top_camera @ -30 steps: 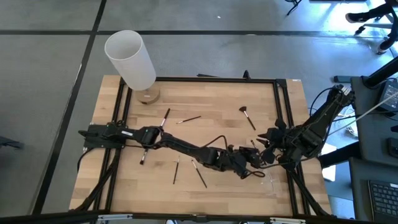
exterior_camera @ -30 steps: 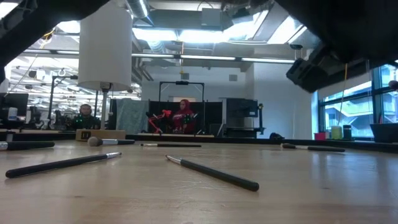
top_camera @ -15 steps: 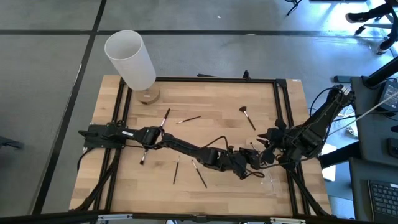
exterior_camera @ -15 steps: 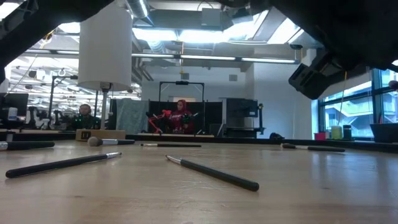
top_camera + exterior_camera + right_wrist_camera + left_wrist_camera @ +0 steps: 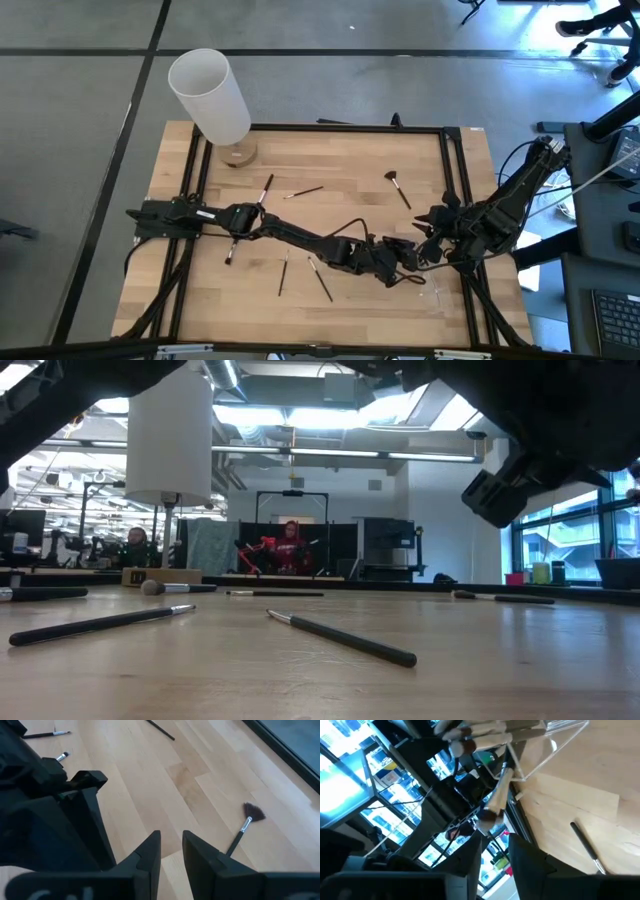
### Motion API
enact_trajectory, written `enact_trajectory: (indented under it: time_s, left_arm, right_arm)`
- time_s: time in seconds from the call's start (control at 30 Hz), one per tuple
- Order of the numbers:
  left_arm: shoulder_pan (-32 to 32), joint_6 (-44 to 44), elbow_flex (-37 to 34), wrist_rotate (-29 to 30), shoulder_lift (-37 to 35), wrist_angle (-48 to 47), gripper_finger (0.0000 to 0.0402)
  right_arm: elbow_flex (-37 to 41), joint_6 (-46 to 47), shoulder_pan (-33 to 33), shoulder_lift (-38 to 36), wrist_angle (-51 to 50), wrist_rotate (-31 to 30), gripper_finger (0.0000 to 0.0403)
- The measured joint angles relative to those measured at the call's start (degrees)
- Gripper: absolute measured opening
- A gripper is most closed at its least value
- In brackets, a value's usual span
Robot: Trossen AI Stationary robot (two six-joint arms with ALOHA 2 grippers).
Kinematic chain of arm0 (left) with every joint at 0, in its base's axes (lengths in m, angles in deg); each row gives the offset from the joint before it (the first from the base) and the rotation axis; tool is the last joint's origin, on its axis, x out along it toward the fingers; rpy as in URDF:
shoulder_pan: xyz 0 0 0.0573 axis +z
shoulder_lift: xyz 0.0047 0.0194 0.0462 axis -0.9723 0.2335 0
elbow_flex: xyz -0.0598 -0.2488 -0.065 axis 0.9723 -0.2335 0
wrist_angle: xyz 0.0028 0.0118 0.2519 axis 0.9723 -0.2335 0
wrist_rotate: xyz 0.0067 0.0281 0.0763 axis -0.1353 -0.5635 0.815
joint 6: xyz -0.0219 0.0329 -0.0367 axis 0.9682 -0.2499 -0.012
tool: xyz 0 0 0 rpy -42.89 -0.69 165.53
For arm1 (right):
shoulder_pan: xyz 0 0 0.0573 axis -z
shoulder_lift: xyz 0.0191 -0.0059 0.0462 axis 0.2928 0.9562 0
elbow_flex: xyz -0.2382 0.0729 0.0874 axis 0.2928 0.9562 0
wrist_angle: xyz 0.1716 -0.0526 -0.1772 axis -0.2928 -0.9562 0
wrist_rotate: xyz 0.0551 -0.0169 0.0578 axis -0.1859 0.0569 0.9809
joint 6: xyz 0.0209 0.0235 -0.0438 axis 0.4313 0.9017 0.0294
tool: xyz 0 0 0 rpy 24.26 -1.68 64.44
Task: Put items in baskets/containers
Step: Put the black angled eyeshadow brush into the transparent organizer, then put the black liner brush into the transparent organizer
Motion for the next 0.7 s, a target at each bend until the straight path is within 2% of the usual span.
enact_trajectory:
  time_s: [0.2,0.33,0.43,0.57,0.7]
  left_arm:
    - [-0.33,0.68,0.0,0.13,0.0,0.32,0.0121]
    - [-0.52,6.9,0.0,1.76,0.0,5.21,0.0127]
    - [-0.53,12.79,0.5,5.14,0.0,9.87,0.0126]
    - [-0.61,21.01,2.49,10.37,-0.08,10.62,0.0124]
    - [-1.37,32.61,2.43,19.44,-0.25,10.61,0.0123]
  right_arm:
    - [0.0,0.02,0.02,0.0,0.0,0.0,0.008]
    - [0.0,0.12,0.02,0.0,0.01,-0.02,0.008]
    - [0.0,0.22,0.02,0.0,0.17,-0.15,0.008]
    - [-0.04,0.39,0.04,-0.02,0.77,-1.14,0.008]
    - [-0.07,0.6,0.09,-0.02,2.03,-1.46,0.008]
